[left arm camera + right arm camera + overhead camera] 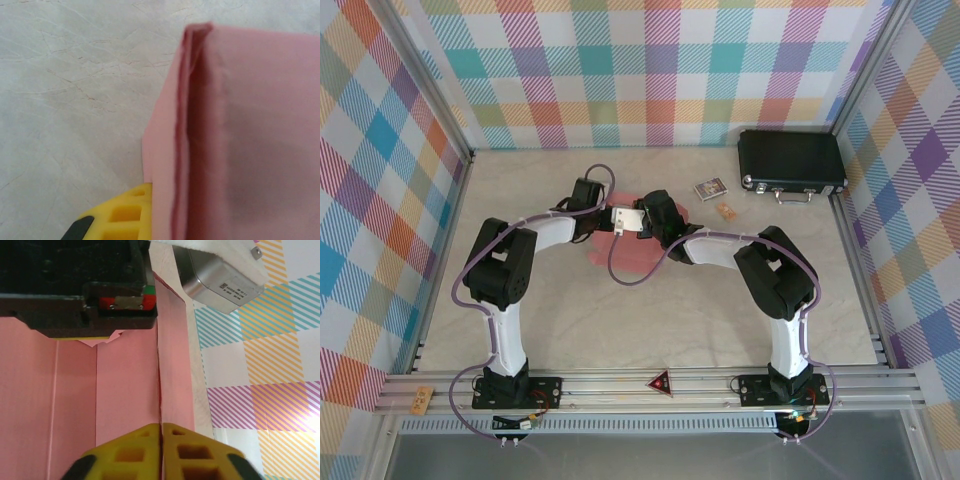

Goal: Fold the paper box

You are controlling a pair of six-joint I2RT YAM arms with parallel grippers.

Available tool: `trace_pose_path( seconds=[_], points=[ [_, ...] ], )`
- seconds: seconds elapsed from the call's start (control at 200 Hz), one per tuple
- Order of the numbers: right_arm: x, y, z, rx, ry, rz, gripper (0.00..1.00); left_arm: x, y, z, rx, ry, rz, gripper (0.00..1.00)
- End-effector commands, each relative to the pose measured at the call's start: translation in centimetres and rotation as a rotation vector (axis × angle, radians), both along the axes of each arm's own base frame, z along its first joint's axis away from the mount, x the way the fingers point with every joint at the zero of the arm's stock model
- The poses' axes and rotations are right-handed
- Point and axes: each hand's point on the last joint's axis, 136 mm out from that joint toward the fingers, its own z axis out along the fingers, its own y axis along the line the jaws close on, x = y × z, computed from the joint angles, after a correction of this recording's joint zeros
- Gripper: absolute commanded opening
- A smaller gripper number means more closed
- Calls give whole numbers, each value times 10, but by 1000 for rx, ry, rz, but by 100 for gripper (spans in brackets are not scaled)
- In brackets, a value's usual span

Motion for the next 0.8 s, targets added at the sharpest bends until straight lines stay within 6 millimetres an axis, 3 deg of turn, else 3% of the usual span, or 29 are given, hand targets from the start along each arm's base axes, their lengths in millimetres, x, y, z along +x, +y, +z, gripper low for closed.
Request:
trace_pose_path(
  seconds=[0.0, 0.145, 0.275, 0.42, 0.65, 0.795],
  points=[
    [-9, 7, 2, 38, 34, 13, 22, -5, 0, 22, 16, -54, 4, 4],
    [-13, 2, 14, 79, 40, -14, 35, -17, 13, 23, 76, -38, 50, 2],
    [-21, -4, 30, 135, 54, -39, 55, -33, 24, 24, 106, -38, 88, 1],
    [-37, -9, 53, 220, 113, -48, 66, -49, 33, 27, 146, -46, 108, 1],
    [-51, -27, 80, 366, 229, -108, 68, -64, 39, 28, 158, -34, 113, 1],
    [-40, -60, 85, 461, 305, -245, 66, -68, 39, 33, 149, -45, 104, 1]
  ],
)
